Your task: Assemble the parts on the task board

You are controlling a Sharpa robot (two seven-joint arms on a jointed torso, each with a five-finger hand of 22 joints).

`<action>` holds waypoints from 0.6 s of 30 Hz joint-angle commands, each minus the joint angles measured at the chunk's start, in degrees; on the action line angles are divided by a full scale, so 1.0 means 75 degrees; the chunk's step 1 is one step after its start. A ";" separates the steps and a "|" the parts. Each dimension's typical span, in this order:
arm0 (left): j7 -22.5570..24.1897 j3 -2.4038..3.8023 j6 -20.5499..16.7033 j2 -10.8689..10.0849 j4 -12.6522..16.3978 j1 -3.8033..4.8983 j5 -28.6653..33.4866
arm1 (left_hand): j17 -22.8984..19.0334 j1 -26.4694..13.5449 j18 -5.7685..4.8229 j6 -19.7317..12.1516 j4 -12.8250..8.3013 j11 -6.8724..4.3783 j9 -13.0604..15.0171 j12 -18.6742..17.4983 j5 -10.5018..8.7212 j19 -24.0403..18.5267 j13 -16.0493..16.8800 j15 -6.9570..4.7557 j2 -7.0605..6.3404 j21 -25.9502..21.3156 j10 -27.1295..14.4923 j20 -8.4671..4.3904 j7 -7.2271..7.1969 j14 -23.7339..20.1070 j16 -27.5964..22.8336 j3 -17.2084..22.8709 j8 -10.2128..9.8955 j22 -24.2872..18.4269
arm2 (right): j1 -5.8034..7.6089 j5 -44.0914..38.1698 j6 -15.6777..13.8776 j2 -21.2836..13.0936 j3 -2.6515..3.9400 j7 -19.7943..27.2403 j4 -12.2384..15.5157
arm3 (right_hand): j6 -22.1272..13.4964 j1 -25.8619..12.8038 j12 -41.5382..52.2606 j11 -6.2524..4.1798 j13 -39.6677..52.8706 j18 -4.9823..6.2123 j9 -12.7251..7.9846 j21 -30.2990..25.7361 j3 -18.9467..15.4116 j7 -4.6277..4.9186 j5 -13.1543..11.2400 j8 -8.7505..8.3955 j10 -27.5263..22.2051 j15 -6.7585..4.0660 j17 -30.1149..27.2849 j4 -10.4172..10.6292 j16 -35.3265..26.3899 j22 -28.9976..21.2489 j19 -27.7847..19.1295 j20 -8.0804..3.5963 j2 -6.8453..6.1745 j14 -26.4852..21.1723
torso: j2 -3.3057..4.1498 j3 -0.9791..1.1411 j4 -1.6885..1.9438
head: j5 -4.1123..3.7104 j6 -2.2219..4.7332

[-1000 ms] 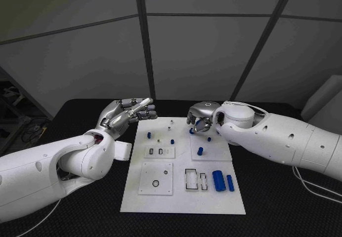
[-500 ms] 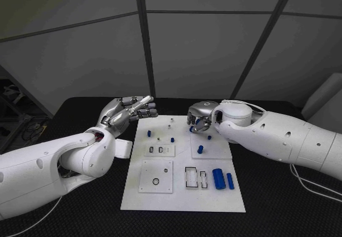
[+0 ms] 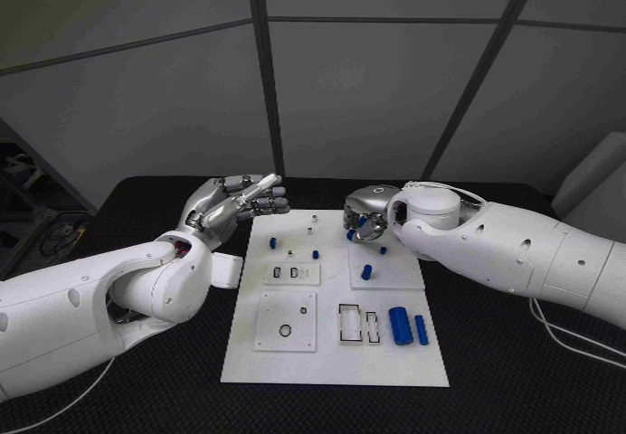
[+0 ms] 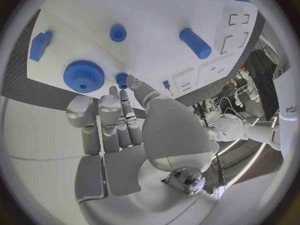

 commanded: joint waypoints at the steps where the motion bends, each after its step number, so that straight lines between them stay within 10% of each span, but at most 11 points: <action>1: 0.0018 0.0008 0.0107 0.0010 -0.0001 0.0012 -0.0013 | 0.0010 -0.0091 -0.0134 -0.0018 -0.0003 0.0041 -0.0009 -0.0038 -0.0015 -0.0001 -0.0004 0.0067 0.0008 -0.0046 -0.0013 0.0027 0.0088 0.0008 -0.0026 -0.0046 -0.0035 -0.0007 | 0.0011 -0.0015 0.0074 0.0020 -0.0002 0.0098 -0.0021 | 0.0065 0.0027 0.0028 0.0016 -0.0002 -0.0039 0.0013 0.0029 0.0064 0.0003 -0.0018 0.0040 0.0062 0.0042 -0.0002 0.0013 0.0044 0.0002 0.0029 -0.0001 0.0042 0.0125 | 0.0003 -0.0005 0.0006 | 0.0002 -0.0014; 18: -0.0038 0.0009 0.0130 0.0001 -0.0030 0.0013 -0.0013 | 0.0012 -0.0100 -0.0134 -0.0021 0.0001 0.0043 -0.0009 -0.0047 -0.0015 0.0000 -0.0003 0.0068 0.0022 -0.0051 -0.0017 0.0029 0.0089 0.0009 -0.0034 -0.0052 -0.0043 -0.0011 | 0.0001 0.0072 0.0099 0.0091 -0.0058 0.0136 -0.0148 | 0.0051 0.0087 0.0040 -0.0028 -0.0016 -0.0054 -0.0010 0.0132 0.0509 0.0041 -0.0003 -0.0013 0.0318 0.0008 0.0079 0.0061 0.0208 0.0141 0.0045 -0.0026 0.0126 0.0089 | 0.0019 0.0000 -0.0003 | 0.0025 -0.0114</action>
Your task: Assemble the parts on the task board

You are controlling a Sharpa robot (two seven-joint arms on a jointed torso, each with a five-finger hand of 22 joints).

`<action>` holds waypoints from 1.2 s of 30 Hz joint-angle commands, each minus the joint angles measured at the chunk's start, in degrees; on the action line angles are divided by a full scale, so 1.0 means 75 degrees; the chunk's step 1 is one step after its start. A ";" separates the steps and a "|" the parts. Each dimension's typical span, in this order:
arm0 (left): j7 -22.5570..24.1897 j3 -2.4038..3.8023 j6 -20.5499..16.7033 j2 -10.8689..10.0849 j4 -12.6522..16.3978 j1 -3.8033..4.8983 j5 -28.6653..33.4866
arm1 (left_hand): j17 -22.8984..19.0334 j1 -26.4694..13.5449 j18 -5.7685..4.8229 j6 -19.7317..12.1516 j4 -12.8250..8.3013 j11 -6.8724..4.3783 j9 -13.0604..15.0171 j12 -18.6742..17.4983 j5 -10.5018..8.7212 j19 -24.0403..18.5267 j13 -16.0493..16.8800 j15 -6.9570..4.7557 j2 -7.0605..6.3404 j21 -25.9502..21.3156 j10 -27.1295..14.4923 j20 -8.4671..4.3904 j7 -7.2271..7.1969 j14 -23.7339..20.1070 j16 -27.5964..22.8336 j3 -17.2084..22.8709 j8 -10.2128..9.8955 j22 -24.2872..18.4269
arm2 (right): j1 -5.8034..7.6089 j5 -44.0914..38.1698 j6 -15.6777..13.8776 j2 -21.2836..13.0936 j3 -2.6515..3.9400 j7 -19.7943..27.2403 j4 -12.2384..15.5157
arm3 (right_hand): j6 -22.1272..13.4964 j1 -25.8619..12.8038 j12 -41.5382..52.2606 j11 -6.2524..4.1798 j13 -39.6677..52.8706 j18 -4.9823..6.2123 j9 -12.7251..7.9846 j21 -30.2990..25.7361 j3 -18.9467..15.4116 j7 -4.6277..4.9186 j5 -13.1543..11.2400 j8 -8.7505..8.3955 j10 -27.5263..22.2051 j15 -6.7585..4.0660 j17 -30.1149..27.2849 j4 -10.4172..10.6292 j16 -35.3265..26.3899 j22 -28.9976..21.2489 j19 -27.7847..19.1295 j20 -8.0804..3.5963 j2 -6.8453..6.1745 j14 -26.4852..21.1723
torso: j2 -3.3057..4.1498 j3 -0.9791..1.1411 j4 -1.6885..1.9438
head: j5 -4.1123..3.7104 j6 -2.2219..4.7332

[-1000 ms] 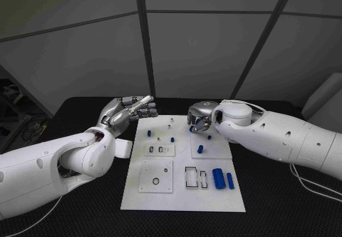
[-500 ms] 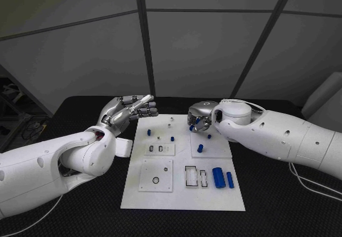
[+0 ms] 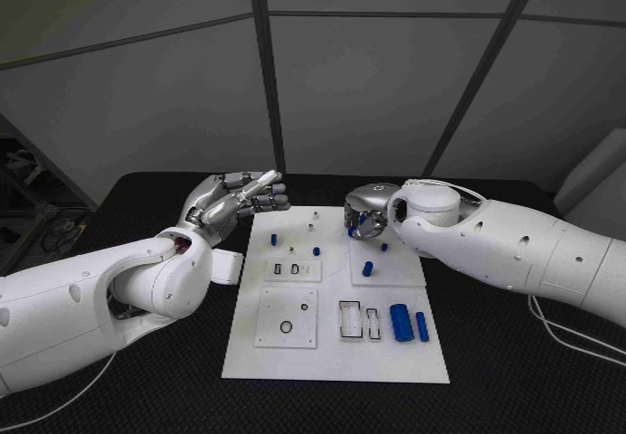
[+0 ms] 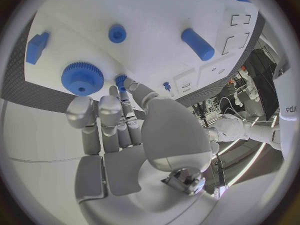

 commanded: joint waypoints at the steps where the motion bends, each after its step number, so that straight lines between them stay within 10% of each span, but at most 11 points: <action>1: -0.0004 0.0008 0.0112 0.0001 0.0006 0.0013 -0.0016 | 0.0010 -0.0068 -0.0134 -0.0021 0.0001 0.0043 -0.0009 -0.0047 -0.0015 0.0000 -0.0003 0.0068 -0.0009 -0.0051 -0.0017 0.0030 0.0089 0.0009 -0.0035 -0.0052 -0.0044 -0.0012 | 0.0011 0.0024 0.0104 0.0002 -0.0051 0.0061 -0.0005 | 0.0032 0.0024 0.0037 0.0005 -0.0010 -0.0057 -0.0008 0.0045 0.0110 0.0017 -0.0005 -0.0012 0.0087 0.0003 0.0017 -0.0005 0.0043 0.0032 0.0049 -0.0029 0.0051 0.0087 | 0.0003 0.0001 -0.0011 | 0.0008 -0.0019; 15: -0.0023 0.0008 0.0110 -0.0010 0.0012 0.0019 -0.0016 | 0.0011 -0.0073 -0.0133 -0.0022 0.0003 0.0044 -0.0009 -0.0051 -0.0015 0.0000 -0.0003 0.0069 -0.0003 -0.0054 -0.0019 0.0031 0.0090 0.0010 -0.0040 -0.0056 -0.0048 -0.0015 | 0.0009 0.0038 0.0069 0.0025 -0.0135 0.0086 -0.0045 | 0.0171 0.0003 0.0035 -0.0012 -0.0013 -0.0067 0.0016 0.0103 0.0346 0.0023 -0.0035 0.0038 0.0225 -0.0002 0.0050 0.0042 0.0119 0.0112 0.0061 -0.0039 0.0046 0.0075 | 0.0001 -0.0004 0.0000 | 0.0018 -0.0084; 36: -0.0041 0.0009 0.0112 -0.0051 -0.0039 0.0028 -0.0016 | 0.0011 -0.0073 -0.0133 -0.0022 0.0003 0.0044 -0.0009 -0.0051 -0.0015 0.0000 -0.0003 0.0069 -0.0003 -0.0054 -0.0019 0.0031 0.0090 0.0010 -0.0040 -0.0056 -0.0048 -0.0015 | 0.0011 0.0085 -0.1852 -0.0088 -0.0132 -0.0123 0.0141 | 0.0756 0.0104 0.0131 -0.0174 0.0054 -0.0148 0.0143 0.0392 0.0868 -0.0088 -0.0321 0.0255 0.0859 -0.0138 0.0355 0.0113 0.0493 0.0623 0.0330 -0.0140 0.0095 0.0122 | -0.0015 -0.0009 0.0001 | 0.0019 0.0075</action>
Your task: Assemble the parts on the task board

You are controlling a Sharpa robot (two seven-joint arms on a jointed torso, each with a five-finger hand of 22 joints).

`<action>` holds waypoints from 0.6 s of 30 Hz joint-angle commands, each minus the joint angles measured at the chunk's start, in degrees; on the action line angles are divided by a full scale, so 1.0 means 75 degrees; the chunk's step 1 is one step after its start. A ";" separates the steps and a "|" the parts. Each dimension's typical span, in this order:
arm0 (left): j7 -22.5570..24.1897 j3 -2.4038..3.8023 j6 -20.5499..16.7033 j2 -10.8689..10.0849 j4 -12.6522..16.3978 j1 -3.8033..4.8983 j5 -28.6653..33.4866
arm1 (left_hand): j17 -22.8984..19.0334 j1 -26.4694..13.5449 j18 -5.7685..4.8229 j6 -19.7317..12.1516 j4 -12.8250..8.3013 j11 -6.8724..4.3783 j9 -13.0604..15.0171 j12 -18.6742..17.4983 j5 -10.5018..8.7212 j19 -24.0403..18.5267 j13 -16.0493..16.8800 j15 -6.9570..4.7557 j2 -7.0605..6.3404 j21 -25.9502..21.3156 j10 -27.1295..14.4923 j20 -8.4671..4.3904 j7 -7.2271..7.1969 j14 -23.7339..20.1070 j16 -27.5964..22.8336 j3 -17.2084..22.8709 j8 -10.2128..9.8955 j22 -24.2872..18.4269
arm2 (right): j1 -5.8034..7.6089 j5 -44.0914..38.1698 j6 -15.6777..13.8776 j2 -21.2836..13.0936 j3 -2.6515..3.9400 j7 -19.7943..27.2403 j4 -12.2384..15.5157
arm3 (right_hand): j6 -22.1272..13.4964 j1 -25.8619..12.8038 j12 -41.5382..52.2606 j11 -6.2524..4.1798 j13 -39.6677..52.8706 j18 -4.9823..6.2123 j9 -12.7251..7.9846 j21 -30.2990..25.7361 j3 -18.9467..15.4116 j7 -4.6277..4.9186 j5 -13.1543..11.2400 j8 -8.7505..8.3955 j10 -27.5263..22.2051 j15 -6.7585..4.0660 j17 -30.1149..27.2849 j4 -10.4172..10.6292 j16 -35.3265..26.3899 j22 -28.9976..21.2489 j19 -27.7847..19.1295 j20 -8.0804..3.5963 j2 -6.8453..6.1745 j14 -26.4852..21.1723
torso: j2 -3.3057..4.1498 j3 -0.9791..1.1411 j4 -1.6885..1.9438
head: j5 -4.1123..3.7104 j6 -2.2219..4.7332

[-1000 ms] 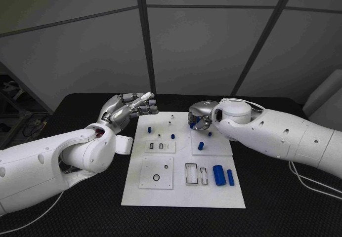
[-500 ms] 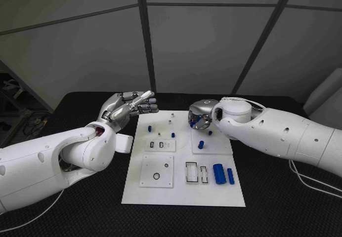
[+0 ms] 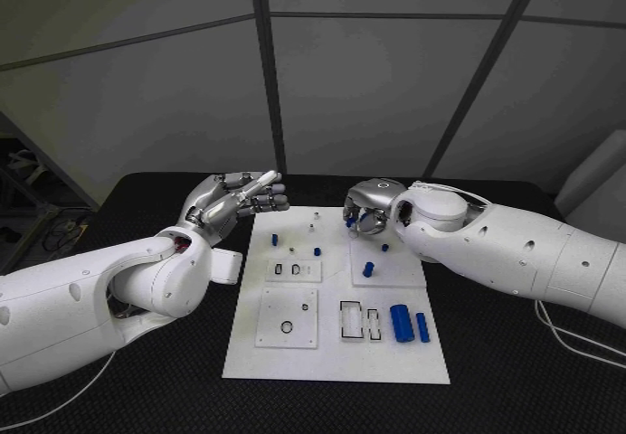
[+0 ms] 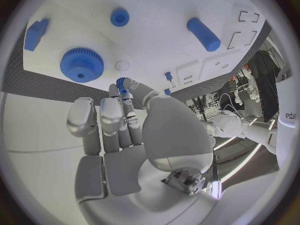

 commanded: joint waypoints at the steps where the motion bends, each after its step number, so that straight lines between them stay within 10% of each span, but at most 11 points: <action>1: 0.0022 0.0008 0.0092 -0.0014 -0.0014 0.0020 -0.0018 | 0.0012 -0.0076 -0.0134 -0.0023 0.0004 0.0044 -0.0010 -0.0056 -0.0015 0.0001 -0.0003 0.0070 0.0004 -0.0027 -0.0021 0.0032 0.0090 0.0010 -0.0045 -0.0059 -0.0053 -0.0011 | 0.0019 0.0034 -0.0668 0.0063 0.0004 -0.0101 -0.0043 | 0.0046 0.0027 0.0008 -0.0093 0.0008 -0.0151 0.0064 0.0051 0.0042 0.0003 -0.0028 0.0041 0.0124 -0.0056 0.0012 0.0000 0.0036 0.0018 0.0058 -0.0008 0.0012 0.0097 | 0.0010 -0.0002 0.0010 | -0.0014 0.0061; 18: -0.0007 0.0008 0.0116 0.0019 -0.0141 0.0062 -0.0030 | 0.0014 -0.0077 -0.0133 -0.0025 0.0003 0.0045 -0.0010 -0.0062 -0.0015 0.0002 -0.0002 0.0071 0.0011 -0.0030 -0.0024 0.0033 0.0091 0.0010 -0.0051 -0.0062 -0.0059 -0.0014 | 0.0023 0.0378 -0.1010 0.0890 0.0005 0.0031 -0.0792 | 0.0013 -0.0070 -0.0080 -0.0069 -0.0012 -0.0160 0.0057 0.0079 0.0094 0.0027 0.0035 -0.0012 0.0094 -0.0039 0.0045 0.0084 0.0098 0.0064 0.0067 -0.0003 -0.0094 0.0094 | 0.0081 -0.0006 0.0081 | 0.0006 0.0179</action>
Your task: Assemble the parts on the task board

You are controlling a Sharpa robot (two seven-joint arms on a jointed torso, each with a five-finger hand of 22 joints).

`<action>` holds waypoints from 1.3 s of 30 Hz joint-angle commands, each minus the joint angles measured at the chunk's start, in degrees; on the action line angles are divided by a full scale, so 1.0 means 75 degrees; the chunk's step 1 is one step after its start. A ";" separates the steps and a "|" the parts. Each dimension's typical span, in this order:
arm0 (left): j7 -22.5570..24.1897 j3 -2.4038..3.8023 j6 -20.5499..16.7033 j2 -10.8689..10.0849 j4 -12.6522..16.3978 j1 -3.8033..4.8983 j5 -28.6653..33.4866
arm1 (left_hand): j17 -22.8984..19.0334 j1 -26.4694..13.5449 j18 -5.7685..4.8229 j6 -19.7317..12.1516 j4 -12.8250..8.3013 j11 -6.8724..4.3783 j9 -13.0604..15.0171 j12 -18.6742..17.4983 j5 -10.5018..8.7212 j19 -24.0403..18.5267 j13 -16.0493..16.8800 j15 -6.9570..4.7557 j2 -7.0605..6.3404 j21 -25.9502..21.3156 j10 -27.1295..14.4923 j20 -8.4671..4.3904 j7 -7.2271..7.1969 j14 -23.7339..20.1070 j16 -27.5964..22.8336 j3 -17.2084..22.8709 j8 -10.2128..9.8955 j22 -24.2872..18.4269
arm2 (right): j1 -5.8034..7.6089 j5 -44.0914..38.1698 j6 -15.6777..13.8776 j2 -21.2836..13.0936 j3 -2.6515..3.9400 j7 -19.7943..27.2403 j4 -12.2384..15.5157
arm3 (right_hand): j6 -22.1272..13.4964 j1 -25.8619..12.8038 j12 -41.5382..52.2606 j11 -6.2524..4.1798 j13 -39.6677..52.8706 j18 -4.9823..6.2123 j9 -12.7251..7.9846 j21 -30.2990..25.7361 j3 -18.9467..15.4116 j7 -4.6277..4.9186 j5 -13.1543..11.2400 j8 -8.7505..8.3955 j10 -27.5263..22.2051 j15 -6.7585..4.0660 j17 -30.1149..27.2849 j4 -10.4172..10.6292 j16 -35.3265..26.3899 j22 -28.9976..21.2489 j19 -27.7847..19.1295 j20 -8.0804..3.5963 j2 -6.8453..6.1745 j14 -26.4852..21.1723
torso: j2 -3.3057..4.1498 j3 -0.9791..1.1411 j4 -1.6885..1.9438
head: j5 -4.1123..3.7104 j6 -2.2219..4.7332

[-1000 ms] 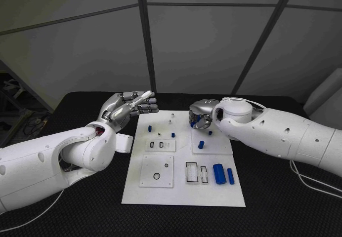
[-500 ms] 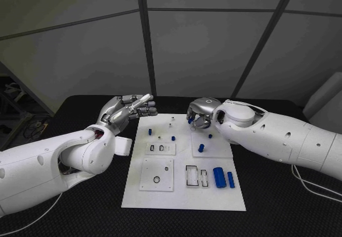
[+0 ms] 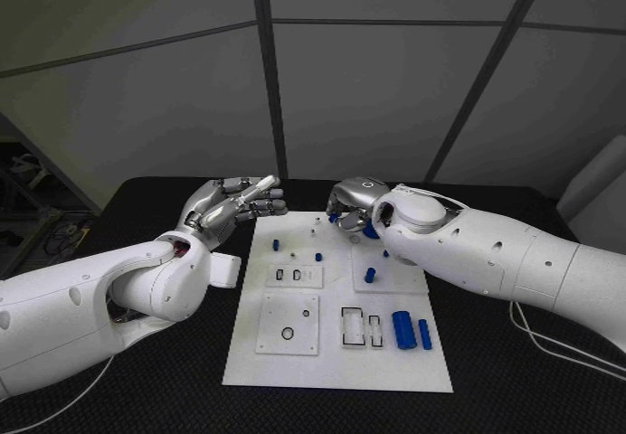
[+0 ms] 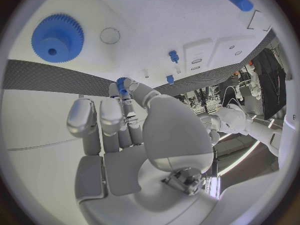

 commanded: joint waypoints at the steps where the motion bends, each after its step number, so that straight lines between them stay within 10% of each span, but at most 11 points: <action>1: 0.0013 0.0007 0.0104 0.0004 -0.0047 0.0019 -0.0030 | 0.0009 -0.0078 -0.0133 -0.0025 0.0004 0.0046 -0.0010 -0.0019 -0.0015 0.0002 -0.0003 0.0043 0.0011 -0.0030 -0.0024 0.0033 0.0091 -0.0017 -0.0051 -0.0062 -0.0027 -0.0007 | 0.0018 0.0154 -0.0275 0.0084 0.0003 0.0088 -0.0073 | 0.0017 -0.0046 -0.0030 -0.0013 -0.0005 -0.0078 0.0052 0.0048 0.0031 0.0026 0.0076 0.0003 0.0039 -0.0039 0.0009 0.0020 0.0053 0.0005 0.0067 -0.0002 -0.0029 0.0094 | 0.0027 -0.0004 0.0026 | 0.0030 0.0019; 39: -0.0030 0.0007 0.0140 0.0052 -0.0084 0.0053 -0.0029 | 0.0013 -0.0081 -0.0133 -0.0027 -0.0001 0.0048 -0.0009 -0.0032 -0.0015 0.0003 -0.0002 0.0045 0.0018 -0.0038 -0.0030 0.0036 0.0093 -0.0016 -0.0066 -0.0076 -0.0040 -0.0015 | 0.0017 0.0260 -0.0284 0.0690 0.0004 0.0267 -0.0789 | -0.0031 -0.0063 -0.0086 0.0011 -0.0021 -0.0084 0.0041 0.0069 0.0085 0.0051 0.0151 -0.0048 -0.0017 -0.0022 0.0006 0.0042 0.0076 0.0042 0.0077 0.0010 -0.0104 0.0085 | 0.0049 -0.0008 0.0010 | 0.0143 -0.0053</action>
